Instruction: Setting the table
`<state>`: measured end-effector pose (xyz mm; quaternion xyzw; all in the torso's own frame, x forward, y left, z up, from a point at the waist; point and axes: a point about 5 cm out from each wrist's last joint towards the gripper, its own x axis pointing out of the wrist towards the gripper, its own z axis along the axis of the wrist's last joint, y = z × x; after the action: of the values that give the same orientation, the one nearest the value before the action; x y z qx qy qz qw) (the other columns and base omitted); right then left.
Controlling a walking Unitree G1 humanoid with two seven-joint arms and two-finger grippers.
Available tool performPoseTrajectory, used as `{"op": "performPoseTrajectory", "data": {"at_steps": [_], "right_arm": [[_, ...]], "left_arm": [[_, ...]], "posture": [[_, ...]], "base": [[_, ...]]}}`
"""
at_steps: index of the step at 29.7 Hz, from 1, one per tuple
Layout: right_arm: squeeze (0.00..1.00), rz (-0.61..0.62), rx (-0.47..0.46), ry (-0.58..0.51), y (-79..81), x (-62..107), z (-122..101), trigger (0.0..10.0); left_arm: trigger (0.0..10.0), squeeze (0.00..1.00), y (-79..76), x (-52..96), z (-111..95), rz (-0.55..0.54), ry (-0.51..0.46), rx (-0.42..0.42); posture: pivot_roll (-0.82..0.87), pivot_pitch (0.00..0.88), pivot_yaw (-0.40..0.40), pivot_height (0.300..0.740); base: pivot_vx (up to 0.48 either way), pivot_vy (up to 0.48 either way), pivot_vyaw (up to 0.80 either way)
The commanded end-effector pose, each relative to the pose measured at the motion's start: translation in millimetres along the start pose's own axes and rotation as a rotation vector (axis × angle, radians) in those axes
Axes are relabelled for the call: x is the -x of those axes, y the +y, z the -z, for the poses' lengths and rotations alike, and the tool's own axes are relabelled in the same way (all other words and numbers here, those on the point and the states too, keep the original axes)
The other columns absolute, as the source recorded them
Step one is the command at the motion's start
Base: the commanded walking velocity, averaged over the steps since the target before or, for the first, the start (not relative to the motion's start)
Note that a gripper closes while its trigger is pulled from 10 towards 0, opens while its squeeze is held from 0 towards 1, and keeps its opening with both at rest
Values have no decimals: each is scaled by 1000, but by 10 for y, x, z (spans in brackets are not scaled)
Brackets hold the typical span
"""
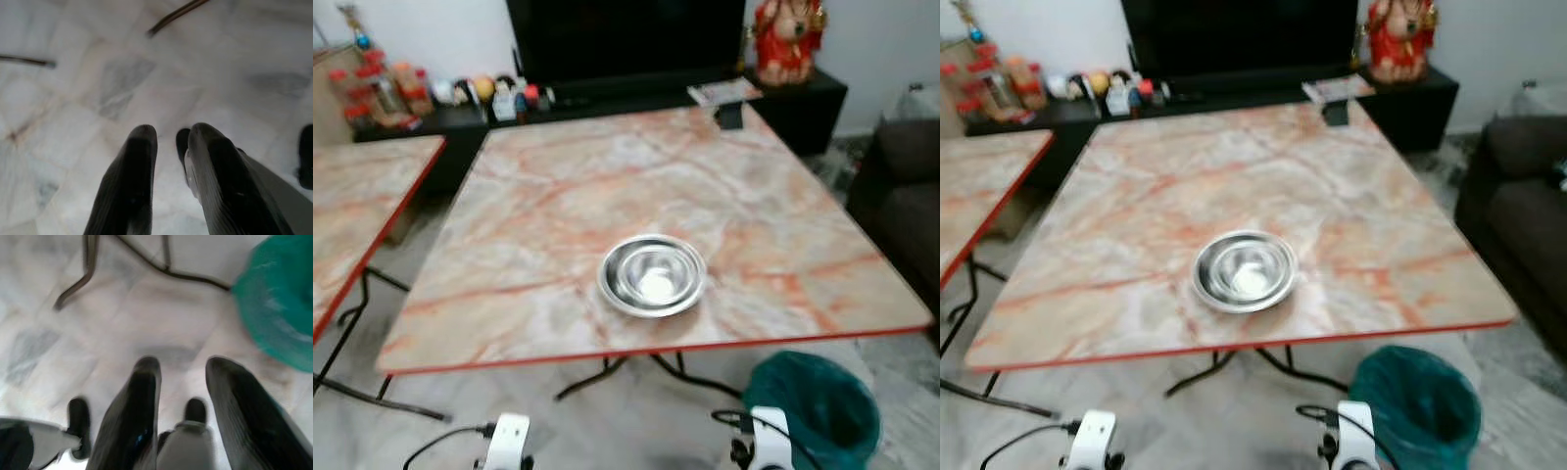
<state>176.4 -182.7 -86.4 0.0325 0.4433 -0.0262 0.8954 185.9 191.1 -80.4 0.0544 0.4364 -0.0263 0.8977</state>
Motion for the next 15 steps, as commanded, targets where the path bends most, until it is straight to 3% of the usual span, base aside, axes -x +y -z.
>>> {"op": "performPoseTrajectory", "data": {"at_steps": [1,15], "right_arm": [[0,-26,-11,-1,102,-13,-15,10000],[0,-36,-22,-3,126,-7,10,10000]], "left_arm": [[10000,0,97,36,119,-27,42,-12],[10000,0,208,73,206,-80,61,41]], "posture": [[27,0,62,740],[27,0,62,740]], "base": [[0,480,0],[0,480,0]]}}
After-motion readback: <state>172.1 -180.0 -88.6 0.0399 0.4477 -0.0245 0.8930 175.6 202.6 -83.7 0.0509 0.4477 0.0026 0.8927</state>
